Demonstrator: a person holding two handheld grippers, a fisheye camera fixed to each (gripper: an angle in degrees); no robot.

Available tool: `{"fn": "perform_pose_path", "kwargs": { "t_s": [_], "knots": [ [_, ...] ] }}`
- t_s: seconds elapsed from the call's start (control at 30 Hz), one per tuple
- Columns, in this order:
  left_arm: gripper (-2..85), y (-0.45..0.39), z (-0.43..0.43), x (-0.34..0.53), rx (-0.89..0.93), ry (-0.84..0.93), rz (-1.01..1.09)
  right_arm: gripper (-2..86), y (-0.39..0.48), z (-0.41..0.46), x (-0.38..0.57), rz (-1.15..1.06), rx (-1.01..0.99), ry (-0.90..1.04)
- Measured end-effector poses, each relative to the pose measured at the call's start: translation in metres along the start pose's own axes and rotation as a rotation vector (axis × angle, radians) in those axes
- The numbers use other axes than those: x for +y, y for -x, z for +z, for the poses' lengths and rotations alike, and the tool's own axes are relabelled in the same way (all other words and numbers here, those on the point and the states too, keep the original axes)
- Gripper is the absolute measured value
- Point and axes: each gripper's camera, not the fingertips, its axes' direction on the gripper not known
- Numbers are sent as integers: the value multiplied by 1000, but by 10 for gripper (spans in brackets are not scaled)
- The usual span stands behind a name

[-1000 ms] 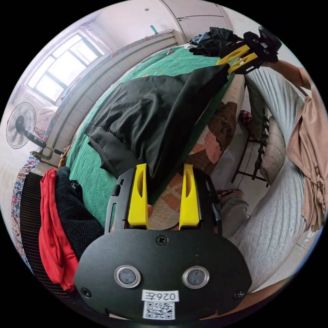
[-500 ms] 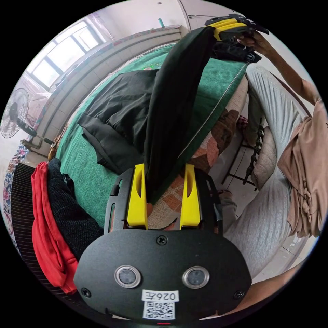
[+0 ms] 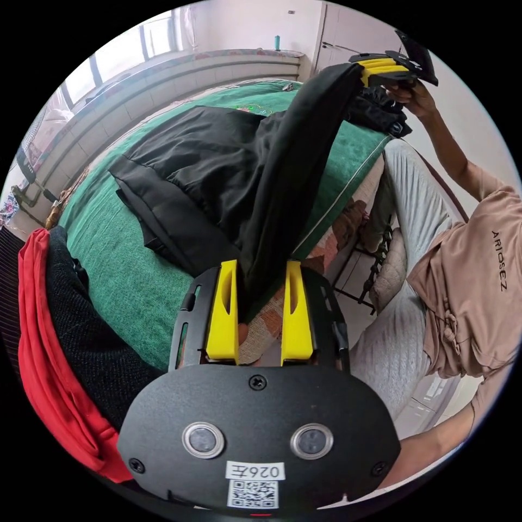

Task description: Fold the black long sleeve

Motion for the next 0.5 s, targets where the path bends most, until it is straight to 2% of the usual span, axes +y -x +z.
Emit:
{"fn": "perform_pose_path", "kwargs": {
  "t_s": [0.1,0.3,0.5],
  "knots": [
    [48,2,-14,2,-67,-44,-10,-10,-10,0,6,6,1,-1],
    [38,-41,-39,8,-242,-31,101,-11,-2,1,47,-39,-29,5],
    [38,-100,-85,22,-341,-72,224,-11,12,-18,90,-66,-114,25]
  ]
}}
